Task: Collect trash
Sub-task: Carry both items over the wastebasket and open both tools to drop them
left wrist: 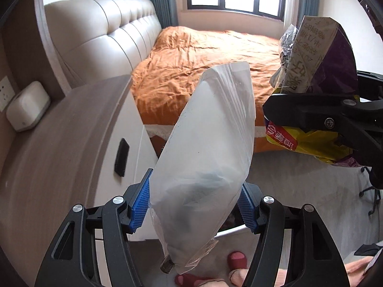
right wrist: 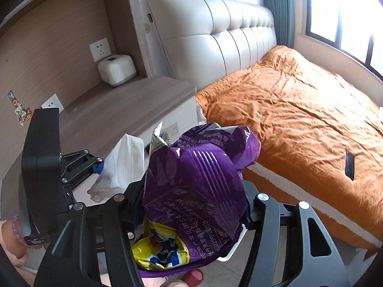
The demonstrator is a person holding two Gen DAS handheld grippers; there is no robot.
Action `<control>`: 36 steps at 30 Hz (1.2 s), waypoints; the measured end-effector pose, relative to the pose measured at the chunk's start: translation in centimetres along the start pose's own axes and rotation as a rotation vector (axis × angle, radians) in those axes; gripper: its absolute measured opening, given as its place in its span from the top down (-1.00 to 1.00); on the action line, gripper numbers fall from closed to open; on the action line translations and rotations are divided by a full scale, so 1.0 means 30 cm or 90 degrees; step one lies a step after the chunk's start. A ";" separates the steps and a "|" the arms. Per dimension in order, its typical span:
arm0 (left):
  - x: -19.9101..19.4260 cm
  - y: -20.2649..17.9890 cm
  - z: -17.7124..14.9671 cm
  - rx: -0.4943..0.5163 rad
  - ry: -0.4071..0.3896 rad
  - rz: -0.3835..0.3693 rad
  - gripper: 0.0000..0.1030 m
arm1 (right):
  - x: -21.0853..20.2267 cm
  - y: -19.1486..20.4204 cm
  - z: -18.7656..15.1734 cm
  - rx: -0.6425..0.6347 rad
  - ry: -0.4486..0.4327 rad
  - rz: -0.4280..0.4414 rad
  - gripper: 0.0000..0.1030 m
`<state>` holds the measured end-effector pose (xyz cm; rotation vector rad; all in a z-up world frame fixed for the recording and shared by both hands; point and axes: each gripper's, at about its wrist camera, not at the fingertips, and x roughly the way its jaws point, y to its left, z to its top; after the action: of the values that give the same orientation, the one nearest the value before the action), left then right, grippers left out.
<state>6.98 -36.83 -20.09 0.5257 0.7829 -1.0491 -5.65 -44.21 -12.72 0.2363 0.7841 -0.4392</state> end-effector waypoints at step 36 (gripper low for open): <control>1.058 -0.173 -0.514 0.013 0.215 -0.195 -0.91 | 0.980 -0.335 -0.746 -0.016 0.292 -0.015 -0.92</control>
<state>6.16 -45.76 -54.62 0.6230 1.1794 -1.2689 -6.01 -53.55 -49.85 0.3099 1.2423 -0.4020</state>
